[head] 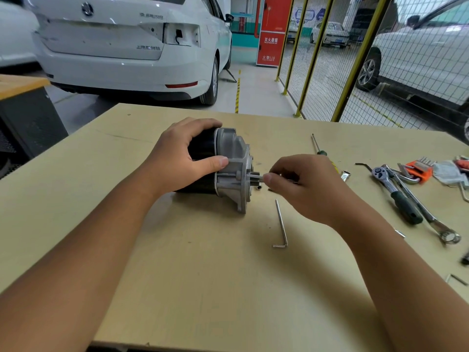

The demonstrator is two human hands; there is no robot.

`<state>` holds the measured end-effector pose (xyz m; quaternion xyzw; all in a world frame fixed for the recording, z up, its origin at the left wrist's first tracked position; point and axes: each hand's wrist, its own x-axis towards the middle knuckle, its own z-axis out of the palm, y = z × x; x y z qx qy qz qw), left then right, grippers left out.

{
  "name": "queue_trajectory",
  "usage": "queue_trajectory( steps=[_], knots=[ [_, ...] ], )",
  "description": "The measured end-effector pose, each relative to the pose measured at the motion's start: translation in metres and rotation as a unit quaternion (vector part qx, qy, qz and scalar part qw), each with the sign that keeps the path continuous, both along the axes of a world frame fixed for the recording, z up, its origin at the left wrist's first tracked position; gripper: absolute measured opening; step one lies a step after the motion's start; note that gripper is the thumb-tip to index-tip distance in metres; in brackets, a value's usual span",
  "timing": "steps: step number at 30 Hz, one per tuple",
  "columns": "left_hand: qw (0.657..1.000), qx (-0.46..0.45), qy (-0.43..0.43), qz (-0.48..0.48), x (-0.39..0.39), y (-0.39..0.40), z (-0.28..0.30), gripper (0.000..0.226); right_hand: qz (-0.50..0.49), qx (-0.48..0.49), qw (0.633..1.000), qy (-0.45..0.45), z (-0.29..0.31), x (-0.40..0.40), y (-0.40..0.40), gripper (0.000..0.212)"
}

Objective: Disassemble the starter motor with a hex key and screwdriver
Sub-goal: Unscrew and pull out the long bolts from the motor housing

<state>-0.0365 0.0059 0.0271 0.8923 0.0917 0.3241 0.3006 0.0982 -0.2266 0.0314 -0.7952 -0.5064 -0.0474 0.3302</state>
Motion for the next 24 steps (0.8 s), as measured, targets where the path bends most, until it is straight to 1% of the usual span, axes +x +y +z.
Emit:
queue_trajectory(
  steps=[3,7,10,14,17,21,24],
  knots=[
    [1.0,0.001,0.002,0.0,-0.0001,0.0005,-0.0002,0.069,0.007,-0.014,1.0,-0.025,0.0008,0.0001,0.0014,0.018],
    [1.0,0.003,0.003,-0.001,-0.0001,0.0006,0.0001,0.069,-0.001,-0.018,0.998,-0.056,0.0023,-0.0002,0.0014,0.008],
    [1.0,0.004,0.003,0.0,0.0004,0.001,-0.0002,0.068,-0.002,-0.008,0.998,-0.069,0.0024,0.0008,0.0005,0.008],
    [1.0,0.006,0.004,0.001,0.0004,0.0016,-0.0003,0.068,-0.006,0.011,0.998,-0.06,0.0015,0.0023,0.0004,0.008],
    [1.0,0.006,0.004,-0.001,0.0006,0.0014,-0.0008,0.068,0.002,-0.003,1.0,-0.027,0.0008,0.0032,-0.0004,0.008],
    [1.0,0.008,0.002,0.0,0.0004,0.0007,-0.0003,0.068,0.027,-0.04,0.999,-0.025,-0.0025,0.0012,-0.0011,0.022],
    [1.0,0.007,0.003,0.0,0.0002,0.0009,0.0005,0.068,0.02,-0.025,0.999,-0.013,-0.0008,0.0031,-0.0015,0.028]
  ],
)
